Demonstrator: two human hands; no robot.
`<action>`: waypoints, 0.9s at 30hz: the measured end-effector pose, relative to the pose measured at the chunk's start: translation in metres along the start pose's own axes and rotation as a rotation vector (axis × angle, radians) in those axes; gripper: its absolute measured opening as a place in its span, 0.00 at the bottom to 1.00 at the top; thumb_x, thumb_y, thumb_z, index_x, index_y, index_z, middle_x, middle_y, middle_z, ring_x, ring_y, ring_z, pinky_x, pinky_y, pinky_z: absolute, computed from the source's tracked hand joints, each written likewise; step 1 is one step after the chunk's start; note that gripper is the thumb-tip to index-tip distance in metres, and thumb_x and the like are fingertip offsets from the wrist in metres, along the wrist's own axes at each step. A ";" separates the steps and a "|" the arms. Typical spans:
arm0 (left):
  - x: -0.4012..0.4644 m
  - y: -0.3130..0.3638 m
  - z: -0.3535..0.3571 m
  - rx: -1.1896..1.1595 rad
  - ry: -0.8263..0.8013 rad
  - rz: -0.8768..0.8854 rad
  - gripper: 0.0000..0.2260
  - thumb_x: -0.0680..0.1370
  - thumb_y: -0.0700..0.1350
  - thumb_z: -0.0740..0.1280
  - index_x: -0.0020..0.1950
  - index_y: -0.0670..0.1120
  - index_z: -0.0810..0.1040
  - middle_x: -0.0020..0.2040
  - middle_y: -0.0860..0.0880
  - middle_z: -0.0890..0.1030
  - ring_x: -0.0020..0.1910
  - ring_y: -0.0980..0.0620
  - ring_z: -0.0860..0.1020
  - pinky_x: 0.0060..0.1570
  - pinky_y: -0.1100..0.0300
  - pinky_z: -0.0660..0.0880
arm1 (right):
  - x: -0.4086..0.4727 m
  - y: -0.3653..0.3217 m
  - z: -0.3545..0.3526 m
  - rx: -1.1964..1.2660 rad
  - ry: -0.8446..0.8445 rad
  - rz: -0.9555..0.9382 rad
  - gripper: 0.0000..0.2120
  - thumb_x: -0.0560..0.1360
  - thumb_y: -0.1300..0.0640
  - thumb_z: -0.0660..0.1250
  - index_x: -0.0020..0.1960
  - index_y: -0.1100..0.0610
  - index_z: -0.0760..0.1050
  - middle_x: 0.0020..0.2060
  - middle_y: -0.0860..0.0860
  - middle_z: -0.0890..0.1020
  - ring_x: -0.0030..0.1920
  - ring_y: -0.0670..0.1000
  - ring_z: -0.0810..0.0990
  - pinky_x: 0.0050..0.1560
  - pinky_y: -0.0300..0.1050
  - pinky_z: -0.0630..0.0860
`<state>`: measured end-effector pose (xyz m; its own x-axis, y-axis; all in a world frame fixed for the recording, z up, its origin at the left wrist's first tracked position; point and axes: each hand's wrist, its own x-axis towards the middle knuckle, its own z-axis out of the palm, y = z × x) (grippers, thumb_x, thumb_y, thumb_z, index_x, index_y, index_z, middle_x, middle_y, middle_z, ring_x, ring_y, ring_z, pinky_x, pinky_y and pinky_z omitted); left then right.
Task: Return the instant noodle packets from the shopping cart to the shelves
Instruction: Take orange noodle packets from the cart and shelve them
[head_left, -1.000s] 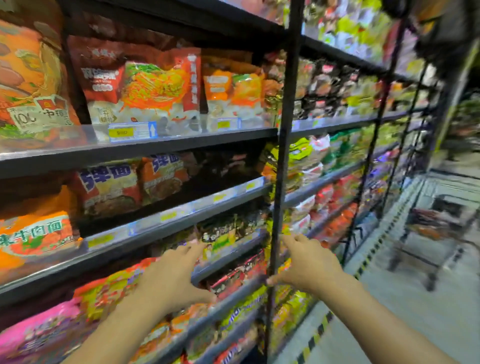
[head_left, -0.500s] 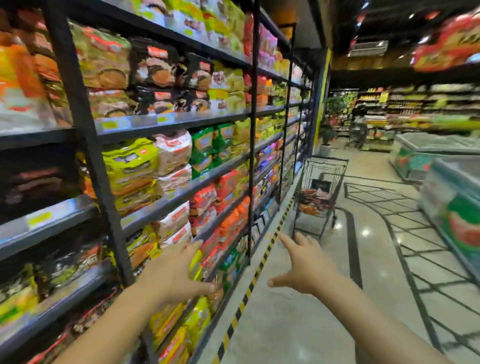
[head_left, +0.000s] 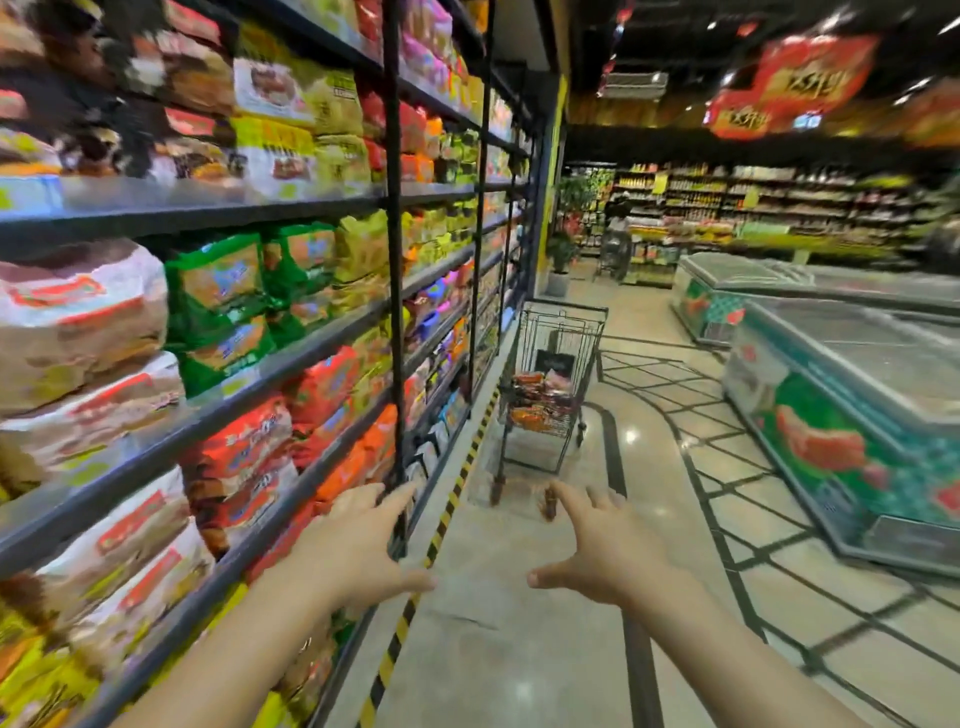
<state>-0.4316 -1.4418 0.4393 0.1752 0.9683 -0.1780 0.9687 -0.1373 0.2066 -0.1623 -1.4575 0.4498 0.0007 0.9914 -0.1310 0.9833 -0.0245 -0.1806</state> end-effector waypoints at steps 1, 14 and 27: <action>0.026 0.000 -0.005 -0.005 0.002 0.009 0.54 0.67 0.77 0.67 0.83 0.61 0.42 0.84 0.50 0.49 0.83 0.47 0.48 0.77 0.44 0.61 | 0.021 0.001 -0.005 -0.011 0.000 0.020 0.58 0.65 0.27 0.73 0.83 0.42 0.45 0.82 0.53 0.57 0.81 0.59 0.55 0.78 0.59 0.62; 0.339 0.013 -0.063 0.030 -0.071 0.166 0.53 0.68 0.76 0.67 0.84 0.58 0.44 0.84 0.51 0.50 0.83 0.46 0.48 0.77 0.41 0.62 | 0.292 0.025 -0.047 0.007 0.004 0.154 0.56 0.66 0.27 0.72 0.83 0.41 0.45 0.81 0.51 0.58 0.81 0.57 0.56 0.76 0.56 0.63; 0.669 0.085 -0.078 0.044 -0.109 0.173 0.49 0.71 0.75 0.65 0.84 0.57 0.47 0.83 0.49 0.57 0.81 0.46 0.58 0.75 0.46 0.66 | 0.614 0.147 -0.079 0.046 0.005 0.139 0.54 0.67 0.27 0.71 0.82 0.41 0.46 0.80 0.53 0.61 0.79 0.58 0.60 0.75 0.58 0.66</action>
<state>-0.2462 -0.7898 0.4126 0.3556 0.9014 -0.2472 0.9288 -0.3112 0.2012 -0.0033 -0.8423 0.4198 0.1375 0.9785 -0.1535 0.9642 -0.1677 -0.2055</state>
